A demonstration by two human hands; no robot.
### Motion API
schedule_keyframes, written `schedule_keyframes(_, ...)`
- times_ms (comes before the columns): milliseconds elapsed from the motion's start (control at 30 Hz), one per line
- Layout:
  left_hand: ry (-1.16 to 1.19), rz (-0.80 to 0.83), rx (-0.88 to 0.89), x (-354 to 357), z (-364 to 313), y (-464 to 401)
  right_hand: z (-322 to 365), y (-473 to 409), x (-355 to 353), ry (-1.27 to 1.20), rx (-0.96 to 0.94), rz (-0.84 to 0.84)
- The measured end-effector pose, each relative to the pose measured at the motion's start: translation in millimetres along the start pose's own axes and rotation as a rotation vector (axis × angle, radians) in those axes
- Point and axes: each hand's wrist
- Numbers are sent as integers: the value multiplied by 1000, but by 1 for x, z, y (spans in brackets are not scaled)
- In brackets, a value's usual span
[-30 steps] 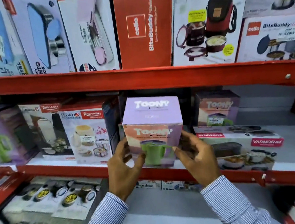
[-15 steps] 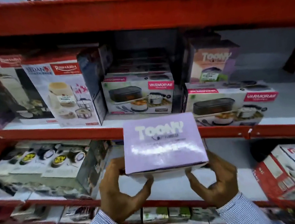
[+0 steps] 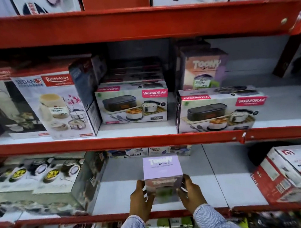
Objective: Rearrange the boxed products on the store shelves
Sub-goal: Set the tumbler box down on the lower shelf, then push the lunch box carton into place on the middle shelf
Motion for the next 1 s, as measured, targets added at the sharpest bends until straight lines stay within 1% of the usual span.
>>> schedule_keyframes(167, -64, 36, -27, -1, 4, -2, -7, -3, -4, 11, 38, 81)
schedule_keyframes(233, -108, -30, -50, -10, -4, 6, -2, 2, -11, 57, 51, 71)
schedule_keyframes(267, -126, -83, -32, -16, -14, 14, 4, 9, -17, 89, 51, 32)
schedule_keyframes(300, -167, -154, 26, -22, -25, 23, 13, 17, -26, 138, 19, -34)
schedule_keyframes(333, -232, -232, 122, -28, -37, 33, 25, 26, -35, 204, -37, -125)
schedule_keyframes(400, -406, -380, 376, -39, -66, 45, 53, 43, -61, 318, -206, -383)
schedule_keyframes(467, -574, -460, 605, -46, -103, 43, 78, 49, -93, 452, -366, -631)
schedule_keyframes(500, -646, -471, 677, -48, -124, 36, 88, 47, -111, 530, -390, -716)
schedule_keyframes(533, -710, -472, 710, -49, -147, 30, 98, 45, -128, 605, -367, -774)
schedule_keyframes(600, -832, -464, 705, -45, -190, 14, 109, 39, -161, 721, -239, -834)
schedule_keyframes(667, -924, -439, 632, -34, -218, -3, 112, 34, -182, 777, -93, -850)
schedule_keyframes(733, -920, -363, 546, -23, -227, -19, 108, 29, -196, 793, 18, -840)
schedule_keyframes(800, -842, -255, 478, -13, -229, -30, 103, 28, -208, 761, 71, -832)
schedule_keyframes(867, -718, -161, 415, -7, -229, -35, 96, 28, -216, 666, 97, -816)
schedule_keyframes(900, -641, -113, 382, -5, -230, -35, 93, 28, -221, 569, 91, -781)
schedule_keyframes(967, -464, -49, 339, -3, -238, -32, 90, 26, -230, 201, 35, -654)
schedule_keyframes(1000, -385, -43, 339, -3, -242, -31, 90, 24, -235, 35, 13, -596)
Point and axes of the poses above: each hand's wrist, its own y-axis away from the middle knuckle, its own x-axis out of the palm, z = x × y, and after that the axes turned 14 degrees about z, right-handed
